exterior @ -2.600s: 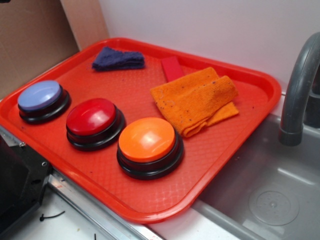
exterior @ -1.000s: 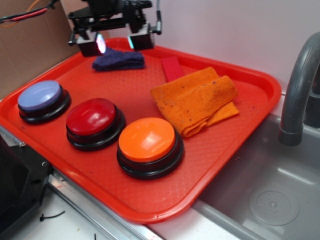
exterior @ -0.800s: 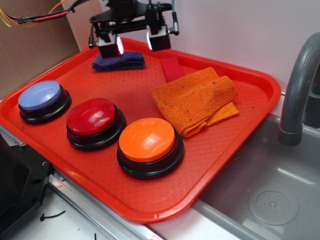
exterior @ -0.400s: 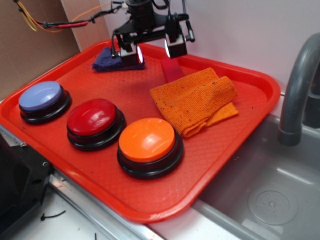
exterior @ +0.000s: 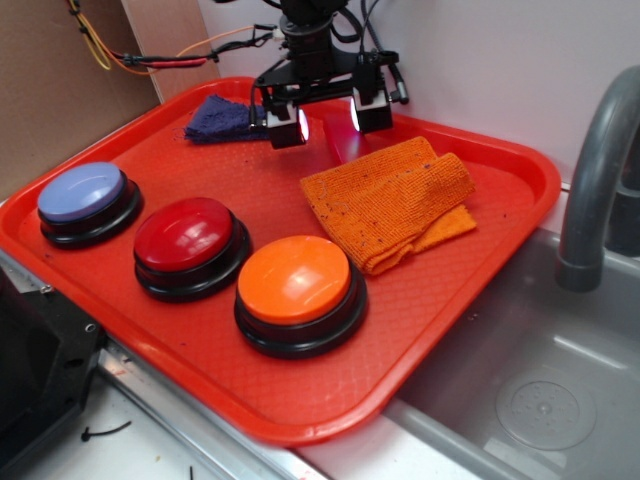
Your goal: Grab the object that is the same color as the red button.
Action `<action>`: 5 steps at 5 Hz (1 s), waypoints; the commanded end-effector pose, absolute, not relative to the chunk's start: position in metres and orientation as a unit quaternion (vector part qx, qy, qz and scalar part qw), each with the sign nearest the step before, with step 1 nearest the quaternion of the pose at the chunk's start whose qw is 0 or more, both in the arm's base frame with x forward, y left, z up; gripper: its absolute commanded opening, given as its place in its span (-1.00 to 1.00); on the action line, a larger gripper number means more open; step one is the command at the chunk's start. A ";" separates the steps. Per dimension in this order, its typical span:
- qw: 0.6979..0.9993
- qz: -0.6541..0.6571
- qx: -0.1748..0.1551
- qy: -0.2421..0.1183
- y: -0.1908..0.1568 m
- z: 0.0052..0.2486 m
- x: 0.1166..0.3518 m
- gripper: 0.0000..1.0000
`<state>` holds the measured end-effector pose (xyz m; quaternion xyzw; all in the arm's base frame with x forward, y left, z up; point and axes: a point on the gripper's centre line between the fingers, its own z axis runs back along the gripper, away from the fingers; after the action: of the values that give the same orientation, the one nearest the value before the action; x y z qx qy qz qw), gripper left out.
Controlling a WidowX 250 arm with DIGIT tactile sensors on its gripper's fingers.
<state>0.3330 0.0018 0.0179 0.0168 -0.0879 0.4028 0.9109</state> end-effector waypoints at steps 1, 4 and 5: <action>0.914 0.391 -0.003 -0.112 0.002 0.025 0.341 1.00; 0.929 0.354 -0.007 -0.110 0.001 0.040 0.333 -1.00; 0.968 0.241 -0.039 -0.059 0.002 0.067 0.333 -1.00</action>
<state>0.3166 -0.0103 0.0339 -0.0190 -0.0047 0.2412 0.9703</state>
